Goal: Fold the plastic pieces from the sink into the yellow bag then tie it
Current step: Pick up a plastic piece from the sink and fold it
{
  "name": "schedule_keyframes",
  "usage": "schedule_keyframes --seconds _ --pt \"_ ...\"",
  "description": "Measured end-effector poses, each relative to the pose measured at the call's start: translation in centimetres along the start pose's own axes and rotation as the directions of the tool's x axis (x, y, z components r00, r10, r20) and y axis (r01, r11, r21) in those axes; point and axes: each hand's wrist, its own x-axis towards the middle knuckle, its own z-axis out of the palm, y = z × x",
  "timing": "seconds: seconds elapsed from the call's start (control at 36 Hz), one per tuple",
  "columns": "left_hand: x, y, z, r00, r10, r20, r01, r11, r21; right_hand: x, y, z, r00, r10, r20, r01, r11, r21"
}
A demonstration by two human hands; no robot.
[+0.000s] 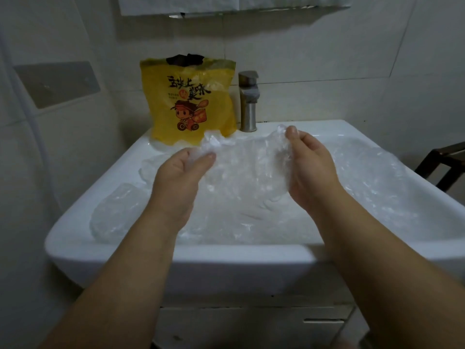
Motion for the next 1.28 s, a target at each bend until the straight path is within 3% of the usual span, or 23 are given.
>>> schedule_keyframes --seconds 0.08,0.14,0.19,0.28,0.36,0.42,0.44,0.5,0.58,0.64,0.67,0.69,0.75,0.86,0.94,1.0,1.08,1.14,1.19,1.28 --pt "0.0 1.1 -0.2 0.992 -0.095 0.088 0.122 0.918 -0.378 0.0 -0.1 0.1 0.998 0.049 0.025 -0.052 0.992 0.114" --pt "0.0 1.6 -0.5 0.979 -0.148 0.141 0.200 0.840 -0.505 -0.1 -0.2 0.1 0.995 0.082 0.065 -0.093 0.978 0.185" --pt "-0.1 1.9 -0.6 0.965 -0.208 0.159 0.261 0.786 -0.560 0.0 -0.2 0.1 0.983 0.136 0.119 -0.161 0.958 0.236" --pt "-0.6 2.2 -0.5 0.944 -0.249 0.217 0.328 0.784 -0.527 0.1 -0.3 0.1 0.956 0.195 0.220 -0.247 0.939 0.239" --pt "-0.7 1.6 -0.5 0.923 -0.308 0.232 0.367 0.887 -0.281 0.0 -0.7 0.0 0.922 0.210 0.324 -0.302 0.916 0.266" --pt "-0.4 0.6 -0.3 0.949 -0.306 0.083 0.304 0.952 0.033 0.0 -1.0 -0.3 0.903 0.208 0.376 -0.317 0.913 0.256" --pt "-0.3 -0.2 -0.2 0.977 -0.213 -0.029 0.213 0.941 0.262 -0.1 -1.1 -0.4 0.899 0.192 0.394 -0.304 0.921 0.244" --pt "-0.1 -1.4 -0.1 0.987 0.101 -0.126 0.006 0.757 0.653 -0.2 -1.0 -0.5 0.906 0.145 0.398 -0.237 0.952 0.194" --pt "-0.9 -1.2 0.4 0.897 0.441 0.020 -0.307 0.591 0.746 -0.4 -0.9 -0.4 0.915 0.098 0.391 -0.159 0.979 0.128" --pt "-1.2 -1.4 1.1 0.817 0.535 0.216 -0.509 0.494 0.705 -0.5 -0.8 -0.4 0.912 0.083 0.403 -0.137 0.985 0.107" --pt "-1.3 -1.5 1.5 0.814 0.509 0.281 -0.559 0.552 0.619 -0.6 -0.7 -0.3 0.900 0.080 0.428 -0.134 0.986 0.097" --pt "-1.7 -1.2 1.9 0.855 0.425 0.297 -0.518 0.683 0.515 -0.7 -0.7 -0.2 0.887 0.084 0.454 -0.135 0.987 0.082" --pt "-1.7 -0.9 2.1 0.923 0.233 0.306 -0.336 0.878 0.342 -0.8 -0.5 -0.1 0.862 0.098 0.498 -0.141 0.989 0.049" --pt "-1.4 -0.9 1.7 0.919 0.045 0.391 -0.218 0.885 0.412 -0.5 -0.4 0.1 0.890 0.073 0.451 -0.119 0.990 0.075" --pt "-1.2 -1.0 1.7 0.924 0.052 0.378 -0.234 0.859 0.455 0.1 -0.2 -0.2 0.945 0.073 0.320 -0.095 0.994 0.054" --pt "-0.9 -1.0 1.7 0.960 0.097 0.261 -0.205 0.880 0.428 0.4 0.0 -0.1 0.935 0.147 0.323 -0.160 0.987 0.016" --pt "0.0 -0.5 1.1 0.987 0.158 -0.012 -0.147 0.945 0.291 -0.1 -0.1 0.2 0.856 0.309 0.414 -0.296 0.950 -0.096" --pt "0.1 -0.3 0.7 0.981 0.163 -0.104 -0.132 0.956 0.261 -0.3 0.3 0.4 0.802 0.419 0.425 -0.348 0.907 -0.238" --pt "0.0 -0.3 0.4 0.986 0.114 -0.120 -0.088 0.975 0.205 -0.7 0.7 0.6 0.821 0.420 0.386 -0.315 0.898 -0.308" --pt "-0.2 0.1 0.2 0.999 -0.048 -0.002 0.048 0.996 -0.078 -0.8 0.5 0.8 0.904 0.317 0.288 -0.289 0.947 -0.137"
